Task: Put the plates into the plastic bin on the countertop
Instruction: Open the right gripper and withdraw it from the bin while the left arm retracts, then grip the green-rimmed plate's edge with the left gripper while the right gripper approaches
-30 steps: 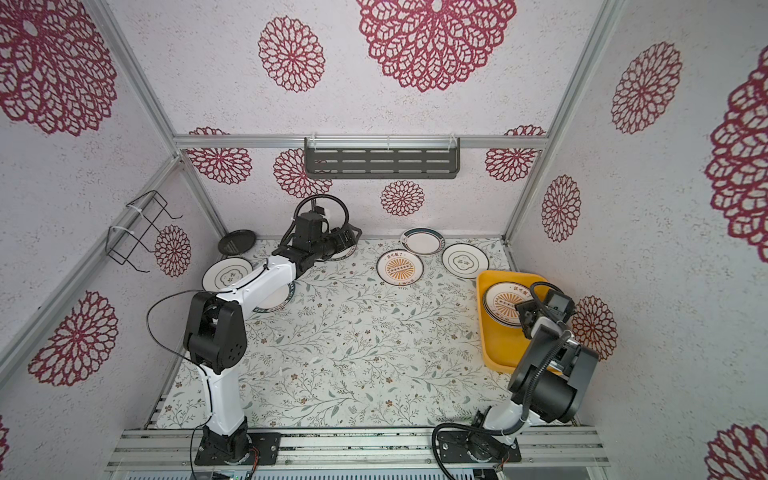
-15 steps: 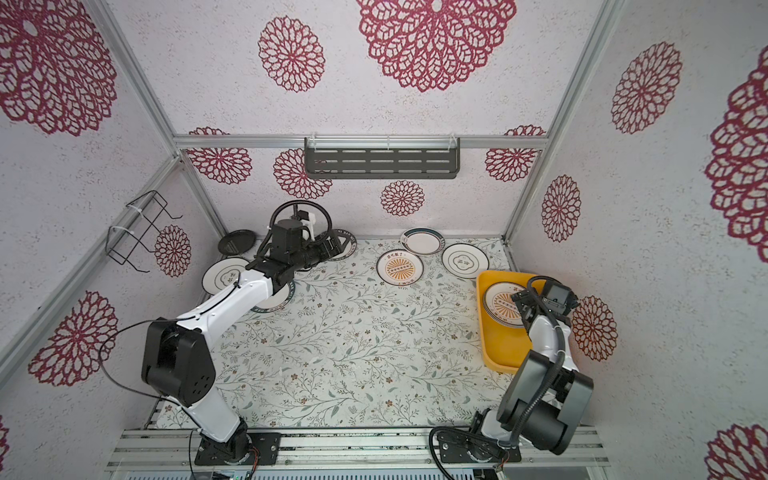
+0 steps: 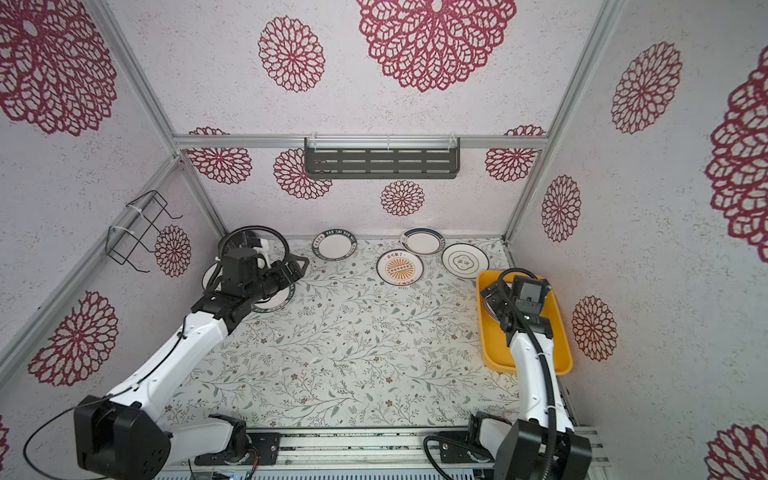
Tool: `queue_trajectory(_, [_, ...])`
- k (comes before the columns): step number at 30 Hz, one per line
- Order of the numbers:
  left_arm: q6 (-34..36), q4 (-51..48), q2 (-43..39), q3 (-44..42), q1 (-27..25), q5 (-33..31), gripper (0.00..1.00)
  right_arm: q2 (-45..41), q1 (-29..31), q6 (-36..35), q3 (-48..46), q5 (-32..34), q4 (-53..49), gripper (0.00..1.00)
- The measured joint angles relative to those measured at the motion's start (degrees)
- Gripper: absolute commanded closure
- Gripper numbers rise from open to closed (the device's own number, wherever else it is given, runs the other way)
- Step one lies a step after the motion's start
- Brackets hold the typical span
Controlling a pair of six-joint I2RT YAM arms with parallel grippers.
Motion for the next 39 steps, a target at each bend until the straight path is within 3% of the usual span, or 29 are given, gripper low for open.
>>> queue_trajectory(11, [-4.94,-7.91,-9.18,-9.42,10.71,5.16,0.03,0.74,28.59,5.53,-1.9,6.51,1.07,0.01])
queue_trajectory(15, [-7.54,-8.26,-9.84,-12.59,14.69,7.72,0.03,6.1,34.53,5.57,-0.55,6.99,4.09,0.01])
queue_trajectory(22, [-12.22,-4.55,-7.78,-18.36,20.15,9.51,0.03,17.57,35.63,0.96,10.05,6.86,11.08,0.01])
queue_trajectory(34, [-16.87,6.47,7.63,-19.21,26.36,11.26,0.0,36.33,35.63,-7.21,29.94,-0.13,22.23,0.01])
queue_trajectory(39, [-17.33,9.38,12.9,-17.9,27.28,11.41,0.05,40.61,34.88,-8.35,33.99,-3.13,22.51,0.01])
